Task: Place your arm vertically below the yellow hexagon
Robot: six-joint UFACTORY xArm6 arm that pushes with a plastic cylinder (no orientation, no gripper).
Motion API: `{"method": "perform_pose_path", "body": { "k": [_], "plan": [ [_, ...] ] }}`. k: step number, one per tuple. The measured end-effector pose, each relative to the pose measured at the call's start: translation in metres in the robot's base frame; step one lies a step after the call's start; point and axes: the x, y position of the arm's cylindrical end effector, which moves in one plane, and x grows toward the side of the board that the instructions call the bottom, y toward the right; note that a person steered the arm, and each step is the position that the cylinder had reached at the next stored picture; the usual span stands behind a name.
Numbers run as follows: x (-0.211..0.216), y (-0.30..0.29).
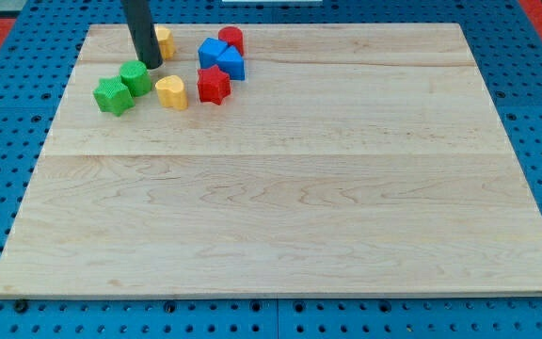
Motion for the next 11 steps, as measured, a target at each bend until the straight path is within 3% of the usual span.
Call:
{"method": "perform_pose_path", "body": {
  "k": [1,2,3,5,11],
  "plan": [
    [-0.045,0.004],
    [-0.057,0.015],
    [-0.055,0.057],
    [-0.055,0.066],
    [-0.056,-0.002]
  ]
}}
